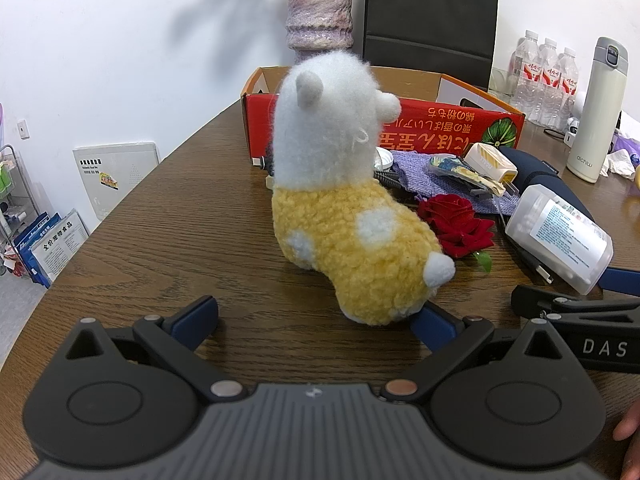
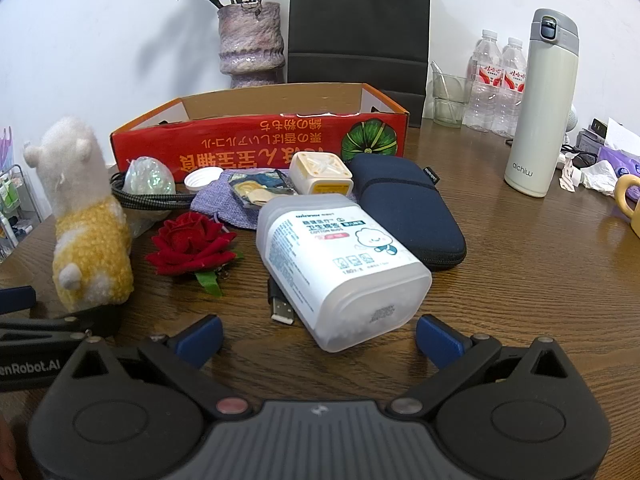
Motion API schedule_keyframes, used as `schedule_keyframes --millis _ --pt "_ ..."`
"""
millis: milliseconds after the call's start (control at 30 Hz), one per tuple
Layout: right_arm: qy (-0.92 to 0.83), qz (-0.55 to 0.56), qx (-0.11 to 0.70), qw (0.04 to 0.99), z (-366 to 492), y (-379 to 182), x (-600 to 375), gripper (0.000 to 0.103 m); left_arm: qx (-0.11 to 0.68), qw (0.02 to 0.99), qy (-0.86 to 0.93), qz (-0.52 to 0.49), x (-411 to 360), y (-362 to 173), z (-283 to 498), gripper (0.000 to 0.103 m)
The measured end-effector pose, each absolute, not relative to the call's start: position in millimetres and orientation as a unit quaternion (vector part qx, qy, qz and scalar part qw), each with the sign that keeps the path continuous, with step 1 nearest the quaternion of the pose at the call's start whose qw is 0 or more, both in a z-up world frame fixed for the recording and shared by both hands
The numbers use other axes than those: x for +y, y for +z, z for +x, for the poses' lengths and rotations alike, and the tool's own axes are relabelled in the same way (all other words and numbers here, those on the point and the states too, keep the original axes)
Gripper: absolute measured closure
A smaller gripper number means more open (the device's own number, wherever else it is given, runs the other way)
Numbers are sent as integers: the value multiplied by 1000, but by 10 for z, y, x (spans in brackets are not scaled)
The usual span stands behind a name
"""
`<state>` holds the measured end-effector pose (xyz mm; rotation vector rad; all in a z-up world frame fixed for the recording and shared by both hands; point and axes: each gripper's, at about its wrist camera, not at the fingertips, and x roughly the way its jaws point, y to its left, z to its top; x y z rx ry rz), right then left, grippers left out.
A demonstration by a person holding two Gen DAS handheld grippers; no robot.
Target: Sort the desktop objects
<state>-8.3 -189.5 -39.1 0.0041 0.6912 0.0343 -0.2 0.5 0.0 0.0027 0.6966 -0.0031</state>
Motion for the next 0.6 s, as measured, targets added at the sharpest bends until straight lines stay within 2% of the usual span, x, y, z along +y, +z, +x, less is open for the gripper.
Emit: schedule_keyframes --millis 600 --pt "17 2 339 941 -79 -398 -1898 0 339 941 4 5 -3 3 -27 0"
